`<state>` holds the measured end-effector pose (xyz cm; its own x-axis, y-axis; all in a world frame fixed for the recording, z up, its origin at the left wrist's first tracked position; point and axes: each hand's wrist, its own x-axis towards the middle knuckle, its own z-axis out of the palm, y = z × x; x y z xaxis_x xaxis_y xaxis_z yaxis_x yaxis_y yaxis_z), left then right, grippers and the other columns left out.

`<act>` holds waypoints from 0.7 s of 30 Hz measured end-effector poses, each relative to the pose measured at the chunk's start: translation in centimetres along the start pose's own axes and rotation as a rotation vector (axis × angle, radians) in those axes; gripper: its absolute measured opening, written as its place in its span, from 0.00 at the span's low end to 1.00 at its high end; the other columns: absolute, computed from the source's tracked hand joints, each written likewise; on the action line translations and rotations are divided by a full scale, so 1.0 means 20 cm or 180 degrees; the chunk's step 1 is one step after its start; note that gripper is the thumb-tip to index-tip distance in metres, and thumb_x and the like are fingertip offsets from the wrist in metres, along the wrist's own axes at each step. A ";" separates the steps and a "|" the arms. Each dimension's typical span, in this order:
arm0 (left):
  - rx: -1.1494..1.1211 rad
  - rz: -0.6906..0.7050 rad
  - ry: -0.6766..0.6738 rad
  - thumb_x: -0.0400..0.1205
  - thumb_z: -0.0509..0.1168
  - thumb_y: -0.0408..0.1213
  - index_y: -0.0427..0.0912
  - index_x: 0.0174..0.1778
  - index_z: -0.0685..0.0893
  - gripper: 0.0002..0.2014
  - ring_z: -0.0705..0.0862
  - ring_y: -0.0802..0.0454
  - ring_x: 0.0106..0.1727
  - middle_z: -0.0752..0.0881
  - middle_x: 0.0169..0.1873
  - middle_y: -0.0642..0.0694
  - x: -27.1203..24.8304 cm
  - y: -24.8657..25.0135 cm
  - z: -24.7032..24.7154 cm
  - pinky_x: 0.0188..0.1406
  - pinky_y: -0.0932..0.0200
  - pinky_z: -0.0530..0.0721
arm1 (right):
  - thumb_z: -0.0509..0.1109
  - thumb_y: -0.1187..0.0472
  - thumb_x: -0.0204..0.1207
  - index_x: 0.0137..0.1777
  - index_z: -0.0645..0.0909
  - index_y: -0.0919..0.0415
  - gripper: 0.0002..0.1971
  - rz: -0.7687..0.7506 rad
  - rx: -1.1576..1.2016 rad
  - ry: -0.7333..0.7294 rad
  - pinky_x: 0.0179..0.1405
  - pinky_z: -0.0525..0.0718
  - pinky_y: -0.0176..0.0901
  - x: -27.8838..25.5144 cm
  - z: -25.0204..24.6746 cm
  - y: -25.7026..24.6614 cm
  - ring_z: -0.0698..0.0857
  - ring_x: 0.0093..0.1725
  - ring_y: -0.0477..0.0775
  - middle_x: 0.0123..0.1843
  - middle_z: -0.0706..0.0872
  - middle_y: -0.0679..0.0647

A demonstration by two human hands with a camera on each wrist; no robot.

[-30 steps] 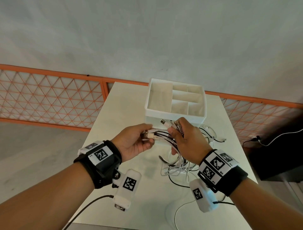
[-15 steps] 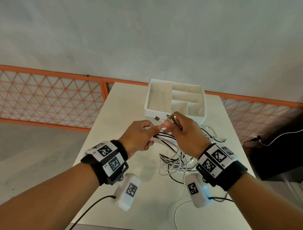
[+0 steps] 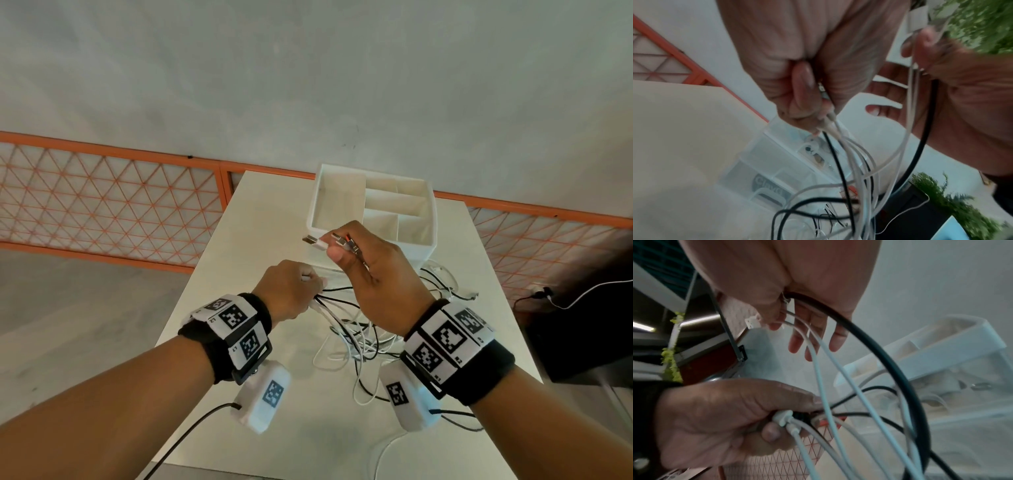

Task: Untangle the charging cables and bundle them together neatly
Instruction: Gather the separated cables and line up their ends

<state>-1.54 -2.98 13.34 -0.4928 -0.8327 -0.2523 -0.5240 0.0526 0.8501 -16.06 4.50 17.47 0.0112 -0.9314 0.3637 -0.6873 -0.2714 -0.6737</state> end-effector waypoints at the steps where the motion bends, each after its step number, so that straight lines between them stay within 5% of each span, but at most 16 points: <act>1: 0.0002 0.0121 -0.0010 0.83 0.65 0.40 0.40 0.38 0.86 0.11 0.74 0.54 0.20 0.80 0.20 0.50 -0.01 0.01 -0.01 0.21 0.65 0.71 | 0.60 0.56 0.89 0.58 0.79 0.64 0.11 0.0088 -0.0002 -0.0084 0.42 0.82 0.38 0.00 0.00 0.02 0.84 0.42 0.50 0.45 0.87 0.53; 5: -0.0607 0.0658 -0.0322 0.86 0.65 0.39 0.29 0.40 0.82 0.15 0.70 0.53 0.19 0.80 0.24 0.41 -0.04 0.08 -0.03 0.20 0.65 0.67 | 0.57 0.55 0.90 0.57 0.75 0.60 0.10 0.0313 0.0047 -0.0372 0.42 0.87 0.55 -0.01 0.04 0.08 0.88 0.41 0.55 0.43 0.89 0.57; 11: -0.1837 0.0376 0.0048 0.84 0.67 0.37 0.39 0.38 0.82 0.10 0.71 0.54 0.20 0.78 0.28 0.38 -0.05 0.08 0.00 0.19 0.67 0.64 | 0.56 0.54 0.90 0.57 0.72 0.57 0.08 0.0574 0.0274 -0.0262 0.19 0.82 0.43 -0.03 0.03 0.08 0.85 0.20 0.49 0.32 0.88 0.58; 13: -0.2084 0.0230 0.0349 0.84 0.65 0.33 0.41 0.35 0.83 0.11 0.70 0.55 0.18 0.78 0.25 0.41 -0.03 0.08 0.00 0.19 0.68 0.63 | 0.56 0.55 0.90 0.56 0.73 0.58 0.07 0.0551 0.0200 -0.0176 0.24 0.76 0.31 -0.04 0.05 0.10 0.82 0.23 0.43 0.32 0.87 0.55; 15: -0.2181 0.0187 0.0549 0.85 0.63 0.37 0.40 0.35 0.81 0.12 0.69 0.52 0.19 0.76 0.23 0.43 -0.02 0.09 0.01 0.18 0.68 0.63 | 0.57 0.55 0.90 0.56 0.73 0.58 0.08 0.0486 0.0119 -0.0204 0.26 0.75 0.33 -0.05 0.08 0.11 0.81 0.26 0.45 0.31 0.85 0.53; 18: -0.2156 0.0246 0.0778 0.85 0.62 0.53 0.40 0.37 0.81 0.20 0.70 0.51 0.19 0.77 0.22 0.43 -0.02 0.09 0.03 0.17 0.66 0.66 | 0.57 0.53 0.89 0.57 0.73 0.58 0.09 0.0441 -0.0003 -0.0251 0.28 0.77 0.50 -0.05 0.11 0.10 0.80 0.28 0.56 0.30 0.80 0.52; 21: -0.2025 0.0285 0.0882 0.83 0.61 0.62 0.39 0.37 0.83 0.27 0.71 0.52 0.18 0.79 0.24 0.44 -0.02 0.08 0.04 0.17 0.65 0.66 | 0.56 0.54 0.90 0.55 0.69 0.55 0.06 0.0473 -0.0106 -0.0446 0.27 0.74 0.47 -0.03 0.12 0.10 0.76 0.26 0.53 0.28 0.77 0.45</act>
<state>-2.81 -2.15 14.51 -0.2754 -0.9546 -0.1133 0.0606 -0.1349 0.9890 -15.71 3.99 14.47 0.0071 -0.9859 0.1672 -0.7126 -0.1223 -0.6908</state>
